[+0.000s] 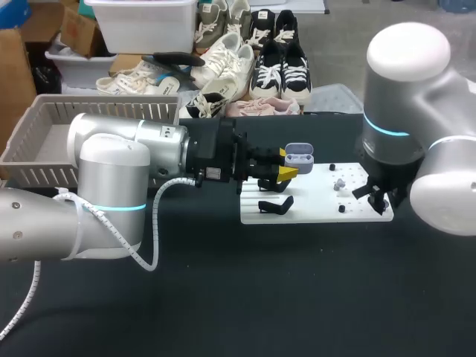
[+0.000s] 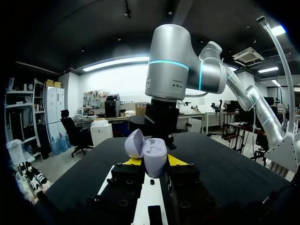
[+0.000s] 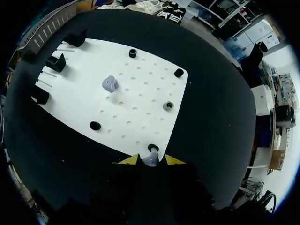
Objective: Pick up each earbud case from the left stands, insert the matching earbuds, close the lid, and place the case in the box.
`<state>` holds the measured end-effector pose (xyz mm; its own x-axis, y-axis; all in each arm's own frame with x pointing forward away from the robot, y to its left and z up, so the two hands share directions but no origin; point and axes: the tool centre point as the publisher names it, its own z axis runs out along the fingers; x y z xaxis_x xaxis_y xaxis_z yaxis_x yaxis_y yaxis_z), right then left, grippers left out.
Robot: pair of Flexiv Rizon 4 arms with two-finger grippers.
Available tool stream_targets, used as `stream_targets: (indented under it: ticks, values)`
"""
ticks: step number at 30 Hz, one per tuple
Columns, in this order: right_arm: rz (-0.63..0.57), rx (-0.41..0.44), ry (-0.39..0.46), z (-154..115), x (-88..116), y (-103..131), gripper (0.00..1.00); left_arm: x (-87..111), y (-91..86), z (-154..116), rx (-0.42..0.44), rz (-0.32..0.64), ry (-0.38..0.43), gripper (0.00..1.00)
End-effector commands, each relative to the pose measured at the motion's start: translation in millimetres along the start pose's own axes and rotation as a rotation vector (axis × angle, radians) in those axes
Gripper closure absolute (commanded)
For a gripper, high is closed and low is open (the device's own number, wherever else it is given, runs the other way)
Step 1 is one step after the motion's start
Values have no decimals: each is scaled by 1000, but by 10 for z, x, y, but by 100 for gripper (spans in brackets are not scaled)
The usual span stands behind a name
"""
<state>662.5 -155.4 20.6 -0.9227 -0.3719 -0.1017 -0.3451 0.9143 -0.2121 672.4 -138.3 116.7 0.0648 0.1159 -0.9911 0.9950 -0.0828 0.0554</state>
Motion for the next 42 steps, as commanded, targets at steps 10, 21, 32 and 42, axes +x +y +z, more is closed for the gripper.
stream_targets:
  ticks: [10,21,32,42]
  values:
    - [2,-3,4,44,-38,-14,88,5,0,1,-2,1,-1,100]
    - [0,-9,8,46,-42,-17,100,5,0,1,-2,1,-1,100]
    - [3,-2,-2,-57,12,-23,100,5,0,1,-2,1,-1,100]
    - [9,23,-51,-297,93,-42,100,5,0,1,-2,1,-1,100]
